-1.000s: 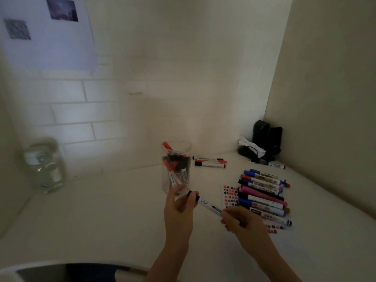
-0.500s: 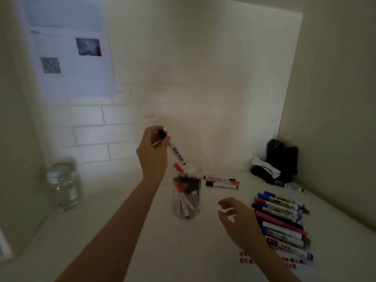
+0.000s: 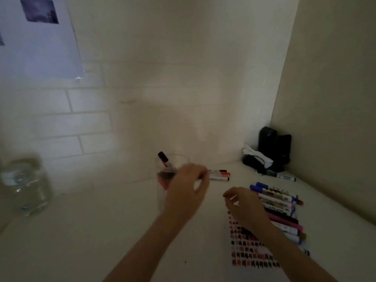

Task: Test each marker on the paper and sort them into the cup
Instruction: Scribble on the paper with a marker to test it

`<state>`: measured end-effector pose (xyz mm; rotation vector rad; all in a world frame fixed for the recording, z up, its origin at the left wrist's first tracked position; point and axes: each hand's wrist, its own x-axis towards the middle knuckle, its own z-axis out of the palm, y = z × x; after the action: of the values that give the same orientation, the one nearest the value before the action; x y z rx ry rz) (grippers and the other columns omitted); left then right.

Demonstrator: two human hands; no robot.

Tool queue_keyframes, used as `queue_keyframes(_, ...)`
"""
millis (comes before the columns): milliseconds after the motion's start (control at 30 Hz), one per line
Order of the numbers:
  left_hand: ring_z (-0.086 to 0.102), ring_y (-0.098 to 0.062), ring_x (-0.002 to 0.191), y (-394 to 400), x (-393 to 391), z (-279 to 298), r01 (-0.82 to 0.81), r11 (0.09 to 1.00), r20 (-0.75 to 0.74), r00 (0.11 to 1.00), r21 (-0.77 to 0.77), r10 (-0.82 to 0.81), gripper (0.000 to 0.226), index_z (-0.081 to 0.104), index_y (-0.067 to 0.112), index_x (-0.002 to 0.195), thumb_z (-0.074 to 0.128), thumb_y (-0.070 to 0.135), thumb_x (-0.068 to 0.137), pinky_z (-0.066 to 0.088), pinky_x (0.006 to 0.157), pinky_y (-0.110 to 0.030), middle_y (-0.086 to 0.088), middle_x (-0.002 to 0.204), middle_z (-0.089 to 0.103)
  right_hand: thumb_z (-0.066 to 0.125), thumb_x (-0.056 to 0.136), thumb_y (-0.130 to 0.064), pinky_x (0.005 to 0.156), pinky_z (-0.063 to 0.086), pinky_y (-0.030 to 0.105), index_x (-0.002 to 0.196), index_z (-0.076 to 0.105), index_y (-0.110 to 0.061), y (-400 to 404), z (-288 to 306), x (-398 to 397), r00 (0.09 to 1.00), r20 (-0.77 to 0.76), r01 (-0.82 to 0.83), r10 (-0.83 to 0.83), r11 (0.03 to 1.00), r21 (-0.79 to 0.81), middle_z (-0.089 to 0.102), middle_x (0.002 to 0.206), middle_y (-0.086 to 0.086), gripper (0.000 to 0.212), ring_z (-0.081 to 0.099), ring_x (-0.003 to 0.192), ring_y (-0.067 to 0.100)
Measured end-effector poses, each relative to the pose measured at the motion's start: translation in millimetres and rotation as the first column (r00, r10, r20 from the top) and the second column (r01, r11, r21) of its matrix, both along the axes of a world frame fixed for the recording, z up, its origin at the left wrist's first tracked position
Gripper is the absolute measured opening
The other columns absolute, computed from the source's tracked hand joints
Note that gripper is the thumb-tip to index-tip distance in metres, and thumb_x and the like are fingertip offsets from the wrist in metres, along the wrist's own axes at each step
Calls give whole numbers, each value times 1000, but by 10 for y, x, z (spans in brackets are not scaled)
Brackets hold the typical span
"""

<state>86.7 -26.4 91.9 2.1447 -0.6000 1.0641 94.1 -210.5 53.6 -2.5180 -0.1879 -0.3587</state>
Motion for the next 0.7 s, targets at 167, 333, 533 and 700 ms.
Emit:
queue_keyframes(167,55,4,79,-227,-17,-969,-1,990,-612,786,-143,-87,5,58,30,98,58,29,93,41,73,-4,14,90,60,47,98,-20,102,38,27,140,42,-17,-68,-3,452,991,-132,-20,-5,981,-192,44,142,3,42,48,123,19)
queue_keyframes(333,54,5,73,-236,48,-1052,-95,975,-625,779,-200,-52,5,57,25,94,61,27,91,39,68,-3,16,77,56,42,97,-15,113,27,43,151,17,-17,105,-144,919,973,-232,-74,-17,922,-380,18,158,4,59,28,140,23)
queue_keyframes(533,57,1,76,-189,134,-1172,-120,970,-620,784,-212,-39,4,60,27,90,62,24,90,45,70,-10,11,80,63,43,93,-14,114,4,60,151,12,-24,165,-244,1240,945,-314,-58,-95,894,-444,17,157,3,67,16,144,24)
queue_keyframes(700,58,2,76,-211,125,-1145,-122,968,-598,801,-218,-34,3,61,25,89,63,24,88,47,71,-11,11,80,63,55,88,-34,107,26,48,130,43,-25,67,-388,1133,993,54,114,-101,840,-530,40,134,2,44,37,122,24)
